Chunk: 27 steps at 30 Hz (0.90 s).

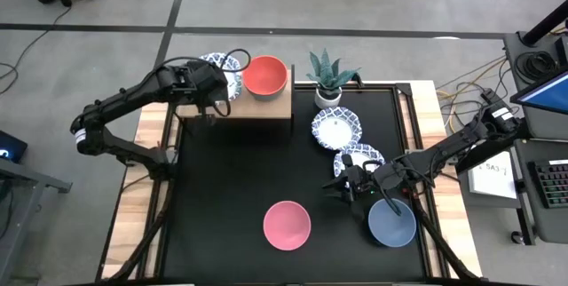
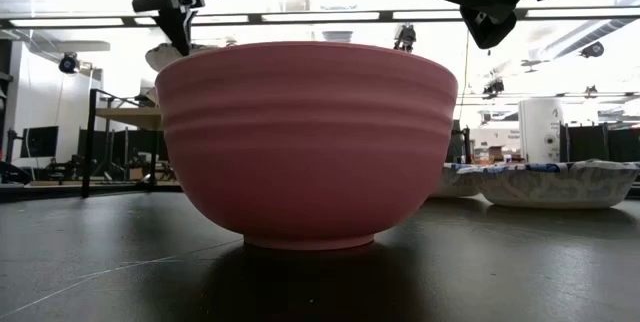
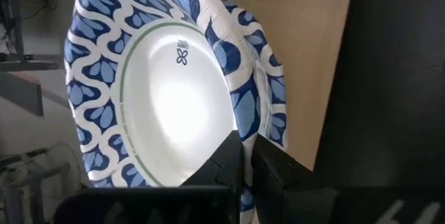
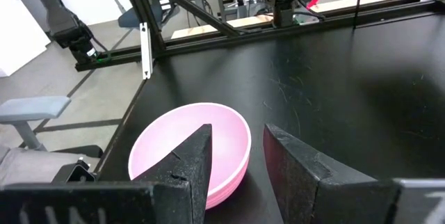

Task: Place and stack bowls onto a shelf
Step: Stack the white bowl on top of the white bowl on the shelf

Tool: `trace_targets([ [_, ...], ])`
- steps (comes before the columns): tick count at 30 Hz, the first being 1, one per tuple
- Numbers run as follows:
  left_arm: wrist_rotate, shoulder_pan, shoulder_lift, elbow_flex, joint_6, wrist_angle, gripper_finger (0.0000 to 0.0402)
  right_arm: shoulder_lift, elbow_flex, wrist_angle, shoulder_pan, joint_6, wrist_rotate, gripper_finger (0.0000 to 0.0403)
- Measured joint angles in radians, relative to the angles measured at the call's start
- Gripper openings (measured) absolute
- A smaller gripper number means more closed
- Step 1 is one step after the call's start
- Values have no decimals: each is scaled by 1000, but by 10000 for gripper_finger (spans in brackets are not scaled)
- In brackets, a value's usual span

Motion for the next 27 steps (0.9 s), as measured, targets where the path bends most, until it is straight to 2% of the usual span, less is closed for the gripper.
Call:
trace_targets([
  [8,30,44,1,0,-4,4,11,0,-1,0,0,0,0,118],
  [22,31,81,0,3,-10,13,91,0,-2,0,0,0,0,118],
  [27,51,81,-7,63,-44,-27,115,0,-2,0,0,0,0,118],
])
